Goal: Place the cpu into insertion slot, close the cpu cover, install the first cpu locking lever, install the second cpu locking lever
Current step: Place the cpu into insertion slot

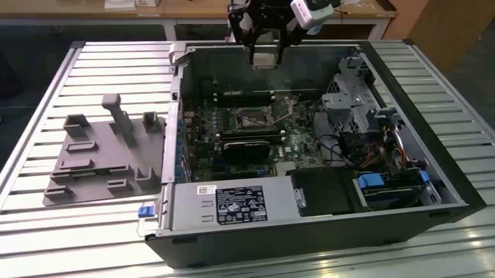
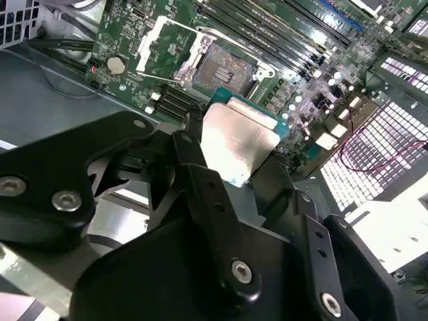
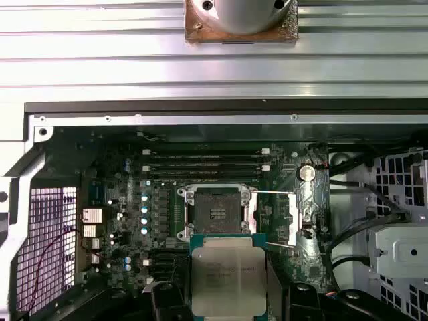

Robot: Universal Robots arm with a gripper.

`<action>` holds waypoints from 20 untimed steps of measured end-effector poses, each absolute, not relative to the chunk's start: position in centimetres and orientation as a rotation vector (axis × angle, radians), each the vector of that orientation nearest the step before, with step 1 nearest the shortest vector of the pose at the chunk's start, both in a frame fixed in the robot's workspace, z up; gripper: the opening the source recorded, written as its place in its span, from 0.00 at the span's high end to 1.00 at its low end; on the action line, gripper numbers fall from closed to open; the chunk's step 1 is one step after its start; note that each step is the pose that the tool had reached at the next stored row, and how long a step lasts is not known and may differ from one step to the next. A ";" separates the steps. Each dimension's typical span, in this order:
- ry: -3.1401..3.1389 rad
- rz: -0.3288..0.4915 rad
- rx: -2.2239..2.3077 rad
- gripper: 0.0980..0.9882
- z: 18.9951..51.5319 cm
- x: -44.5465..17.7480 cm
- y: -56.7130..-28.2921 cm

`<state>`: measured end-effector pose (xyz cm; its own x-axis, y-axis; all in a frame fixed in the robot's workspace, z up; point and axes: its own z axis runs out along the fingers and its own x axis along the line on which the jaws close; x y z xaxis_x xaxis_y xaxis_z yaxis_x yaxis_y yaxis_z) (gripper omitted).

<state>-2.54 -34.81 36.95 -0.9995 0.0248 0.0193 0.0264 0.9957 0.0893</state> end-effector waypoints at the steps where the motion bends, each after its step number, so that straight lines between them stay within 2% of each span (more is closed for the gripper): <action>1: -3.120 -0.140 -0.040 0.51 36.9 -2.5 -34.8; 20: -3.120 -0.140 -0.040 0.51 35.9 -2.5 -34.8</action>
